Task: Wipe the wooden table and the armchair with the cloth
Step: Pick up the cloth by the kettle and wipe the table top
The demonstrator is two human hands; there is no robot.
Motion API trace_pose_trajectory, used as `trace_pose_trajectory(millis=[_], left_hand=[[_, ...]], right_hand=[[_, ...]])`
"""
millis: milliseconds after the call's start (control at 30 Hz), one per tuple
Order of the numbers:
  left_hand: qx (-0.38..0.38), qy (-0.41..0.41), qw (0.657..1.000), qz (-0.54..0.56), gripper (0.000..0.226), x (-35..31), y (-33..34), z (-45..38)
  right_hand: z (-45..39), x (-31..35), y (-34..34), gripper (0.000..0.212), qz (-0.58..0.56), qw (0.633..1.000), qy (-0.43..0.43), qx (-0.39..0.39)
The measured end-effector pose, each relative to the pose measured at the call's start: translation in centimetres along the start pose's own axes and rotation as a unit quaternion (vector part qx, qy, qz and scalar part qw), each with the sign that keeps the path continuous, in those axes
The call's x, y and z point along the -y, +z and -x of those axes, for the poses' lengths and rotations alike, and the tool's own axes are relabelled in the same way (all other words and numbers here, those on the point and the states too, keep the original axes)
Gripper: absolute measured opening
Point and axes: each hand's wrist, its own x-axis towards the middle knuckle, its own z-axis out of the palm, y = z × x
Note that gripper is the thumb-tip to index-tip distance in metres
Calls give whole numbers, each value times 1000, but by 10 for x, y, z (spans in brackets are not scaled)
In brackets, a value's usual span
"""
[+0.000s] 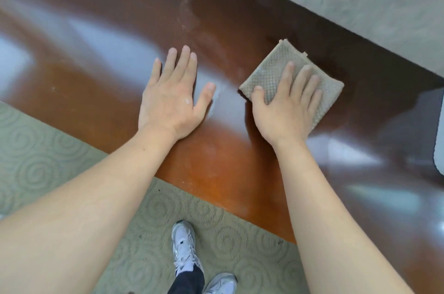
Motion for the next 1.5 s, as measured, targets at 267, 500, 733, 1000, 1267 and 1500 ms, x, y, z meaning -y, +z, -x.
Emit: trace_pose_trajectory(millis=[267, 500, 733, 1000, 1267, 1500], left_hand=[[-63, 12, 988, 142, 73, 5, 1, 8], [-101, 56, 982, 150, 74, 39, -4, 12], [-54, 24, 997, 46, 80, 106, -18, 14], [6, 71, 997, 32, 85, 102, -16, 7], [10, 108, 987, 118, 70, 102, -26, 10], [-62, 114, 978, 164, 47, 101, -35, 14]], right_hand=[[22, 52, 10, 74, 18, 993, -114, 27], [-63, 132, 14, 69, 41, 966, -249, 60], [-136, 229, 25, 71, 69, 949, -304, 52], [-157, 324, 35, 71, 72, 917, -385, 80], [-108, 340, 41, 71, 77, 864, -488, 98], [-55, 329, 45, 70, 81, 822, -549, 128]])
